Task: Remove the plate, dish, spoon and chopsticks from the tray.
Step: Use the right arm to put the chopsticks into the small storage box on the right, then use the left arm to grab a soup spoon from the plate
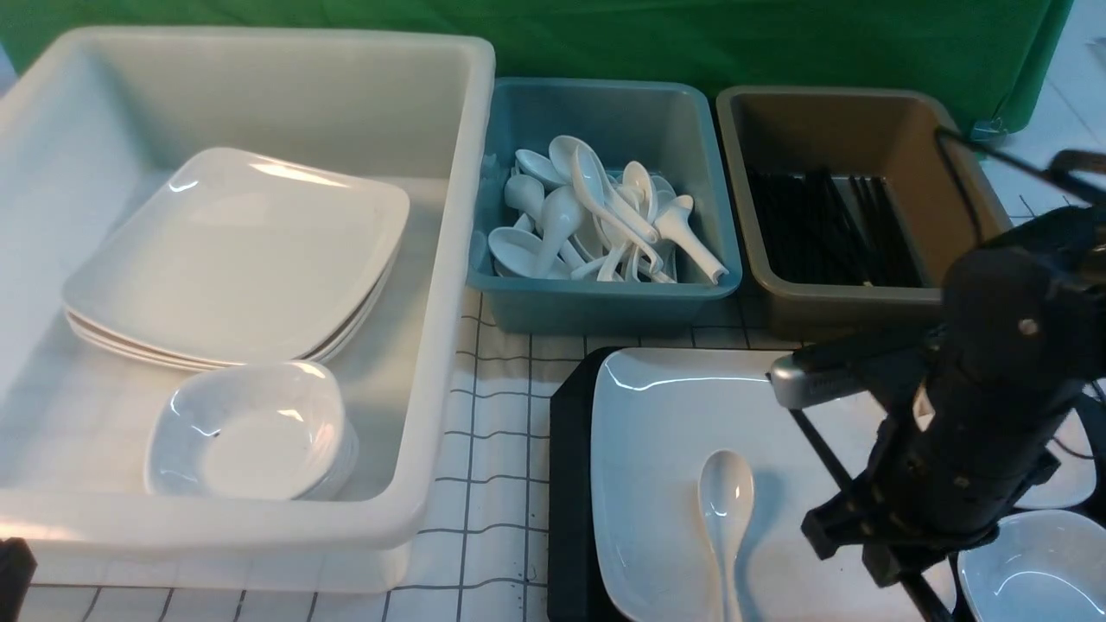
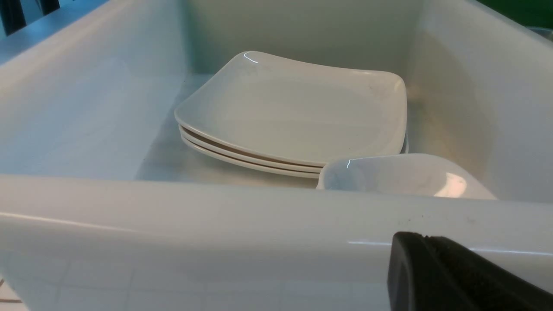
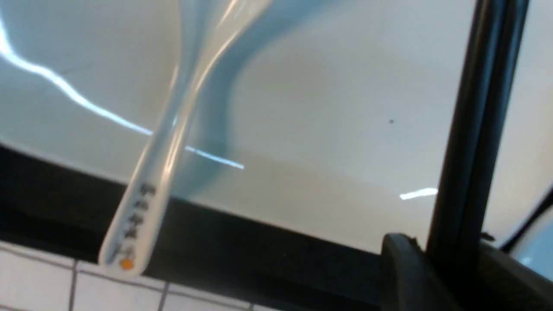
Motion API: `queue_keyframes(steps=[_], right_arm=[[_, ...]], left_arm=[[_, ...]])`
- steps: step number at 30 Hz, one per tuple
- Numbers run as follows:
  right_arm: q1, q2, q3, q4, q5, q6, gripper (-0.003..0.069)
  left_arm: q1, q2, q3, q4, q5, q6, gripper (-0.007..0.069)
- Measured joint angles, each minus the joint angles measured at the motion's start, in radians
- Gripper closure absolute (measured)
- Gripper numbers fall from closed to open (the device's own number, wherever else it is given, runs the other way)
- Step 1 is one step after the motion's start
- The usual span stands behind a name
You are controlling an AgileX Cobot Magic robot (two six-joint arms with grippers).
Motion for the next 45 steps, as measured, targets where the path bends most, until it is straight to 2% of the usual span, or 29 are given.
queue_keyframes(steps=[4, 9, 10, 14, 15, 17, 18, 21, 26, 29, 32, 37, 41, 44, 45], right_arm=[[-0.035, -0.099, -0.051, 0.002, -0.019, -0.023, 0.0493], [-0.192, -0.084, -0.244, 0.001, -0.173, -0.024, 0.0493], [-0.192, -0.084, -0.251, 0.001, -0.173, -0.024, 0.0493], [-0.278, 0.026, -0.365, -0.001, -0.336, -0.016, 0.0493], [-0.304, 0.092, -0.406, -0.001, -0.434, -0.016, 0.0493], [-0.316, 0.137, -0.425, -0.001, -0.513, -0.016, 0.0493], [-0.328, 0.197, -0.436, -0.001, -0.633, -0.016, 0.0493], [-0.338, 0.307, -0.439, 0.0, -0.837, -0.016, 0.0493], [-0.338, 0.45, -0.439, 0.0, -0.987, -0.018, 0.0476], [-0.338, 0.509, -0.439, 0.0, -0.967, -0.006, 0.0425], [-0.338, 0.525, -0.439, 0.0, -0.864, 0.032, 0.037], [-0.338, 0.483, -0.439, 0.0, -0.697, 0.034, 0.0365], [-0.338, 0.347, -0.439, -0.001, -0.483, -0.012, 0.0484], [-0.338, 0.193, -0.442, 0.0, -0.278, -0.062, 0.0613], [-0.337, 0.142, -0.442, 0.0, -0.204, -0.078, 0.0629]], left_arm=[[0.0, 0.0, 0.0, 0.0, 0.0, 0.0, 0.0603], [0.0, 0.0, 0.0, 0.0, 0.0, 0.0, 0.0603], [0.0, 0.0, 0.0, 0.0, 0.0, 0.0, 0.0603], [0.0, 0.0, 0.0, 0.0, 0.0, 0.0, 0.0603], [0.0, 0.0, 0.0, 0.0, 0.0, 0.0, 0.0603], [0.0, 0.0, 0.0, 0.0, 0.0, 0.0, 0.0603], [0.0, 0.0, 0.0, 0.0, 0.0, 0.0, 0.0603], [0.0, 0.0, 0.0, 0.0, 0.0, 0.0, 0.0603], [0.0, 0.0, 0.0, 0.0, 0.0, 0.0, 0.0603], [0.0, 0.0, 0.0, 0.0, 0.0, 0.0, 0.0603], [0.0, 0.0, 0.0, 0.0, 0.0, 0.0, 0.0603], [0.0, 0.0, 0.0, 0.0, 0.0, 0.0, 0.0603], [0.0, 0.0, 0.0, 0.0, 0.0, 0.0, 0.0603], [0.0, 0.0, 0.0, 0.0, 0.0, 0.0, 0.0603], [0.0, 0.0, 0.0, 0.0, 0.0, 0.0, 0.0603]])
